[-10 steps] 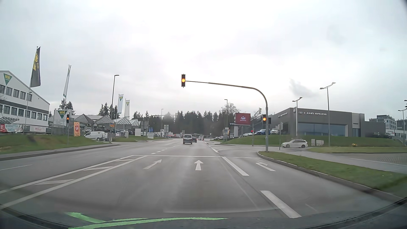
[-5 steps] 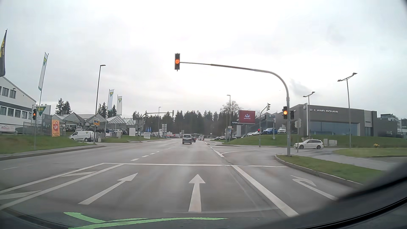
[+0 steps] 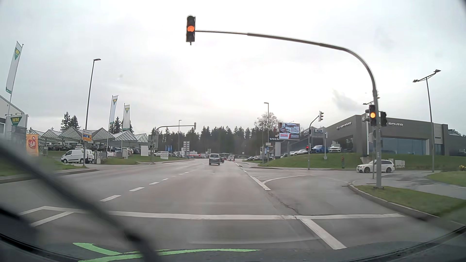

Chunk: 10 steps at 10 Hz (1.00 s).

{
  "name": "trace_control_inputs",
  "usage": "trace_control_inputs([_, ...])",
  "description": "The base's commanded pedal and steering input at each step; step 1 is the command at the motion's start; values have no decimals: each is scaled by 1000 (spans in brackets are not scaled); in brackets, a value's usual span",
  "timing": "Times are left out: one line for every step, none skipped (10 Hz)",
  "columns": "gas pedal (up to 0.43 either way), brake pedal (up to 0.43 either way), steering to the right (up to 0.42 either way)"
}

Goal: Follow the waypoints while adhering to traffic rules and regulations

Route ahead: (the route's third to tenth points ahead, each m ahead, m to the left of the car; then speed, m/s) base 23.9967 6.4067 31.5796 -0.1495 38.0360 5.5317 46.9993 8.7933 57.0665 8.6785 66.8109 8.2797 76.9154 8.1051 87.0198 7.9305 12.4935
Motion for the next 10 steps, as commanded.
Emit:
trace_control_inputs([177,0,-3])
trace_control_inputs([169,0,-3])
trace_control_inputs([150,0,-3])
trace_control_inputs([150,0,-3])
trace_control_inputs([138,0,-3])
trace_control_inputs([98,0,-3])
trace_control_inputs([87,0,-3])
trace_control_inputs([87,0,-3])
trace_control_inputs([79,0,-3])
trace_control_inputs([67,0,-3])
